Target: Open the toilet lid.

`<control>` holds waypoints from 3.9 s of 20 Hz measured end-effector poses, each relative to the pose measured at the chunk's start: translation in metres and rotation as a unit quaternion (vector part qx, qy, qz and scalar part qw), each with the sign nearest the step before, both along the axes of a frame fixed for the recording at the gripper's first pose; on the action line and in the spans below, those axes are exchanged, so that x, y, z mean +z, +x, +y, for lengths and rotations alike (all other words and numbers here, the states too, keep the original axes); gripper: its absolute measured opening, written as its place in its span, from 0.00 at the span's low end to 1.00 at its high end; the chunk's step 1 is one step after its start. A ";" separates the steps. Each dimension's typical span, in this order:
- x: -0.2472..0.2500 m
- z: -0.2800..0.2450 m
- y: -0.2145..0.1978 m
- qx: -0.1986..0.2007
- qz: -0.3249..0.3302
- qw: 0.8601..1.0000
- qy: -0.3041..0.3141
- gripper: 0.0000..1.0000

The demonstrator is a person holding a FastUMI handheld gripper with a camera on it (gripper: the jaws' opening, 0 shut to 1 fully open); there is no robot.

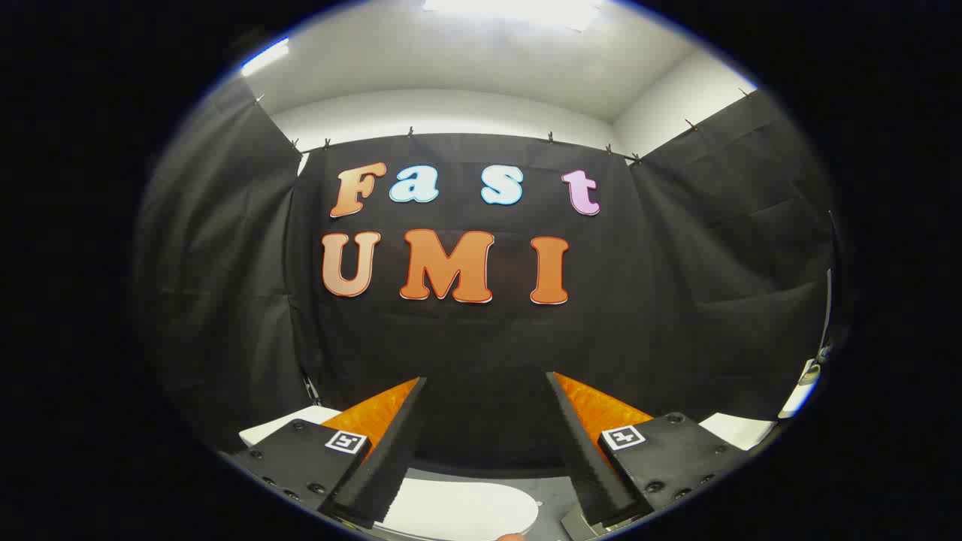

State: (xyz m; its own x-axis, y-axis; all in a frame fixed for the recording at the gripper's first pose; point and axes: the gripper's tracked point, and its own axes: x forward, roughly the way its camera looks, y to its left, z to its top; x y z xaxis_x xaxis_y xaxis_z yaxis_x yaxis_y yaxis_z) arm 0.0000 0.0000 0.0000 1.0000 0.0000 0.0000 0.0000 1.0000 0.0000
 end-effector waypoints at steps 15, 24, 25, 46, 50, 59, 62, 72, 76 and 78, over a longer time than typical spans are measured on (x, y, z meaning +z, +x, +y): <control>-0.011 -0.009 -0.008 -0.002 0.020 1.000 -0.003 0.98; -0.025 -0.009 -0.012 0.004 0.034 0.999 0.001 0.98; -0.030 -0.010 -0.012 0.004 0.038 0.999 0.004 0.98; -0.319 -0.046 -0.028 0.039 0.254 0.944 0.208 0.98; -0.399 -0.059 -0.041 0.027 0.312 0.917 0.248 0.98; -0.529 -0.067 -0.072 0.022 0.401 0.848 0.346 0.98; -0.567 -0.068 -0.070 0.023 0.424 0.821 0.382 0.97; -0.642 -0.052 -0.077 0.027 0.473 0.729 0.494 0.80; -0.643 -0.042 -0.069 0.040 0.472 0.712 0.518 0.53; -0.649 -0.046 -0.062 0.016 0.468 0.709 0.528 0.37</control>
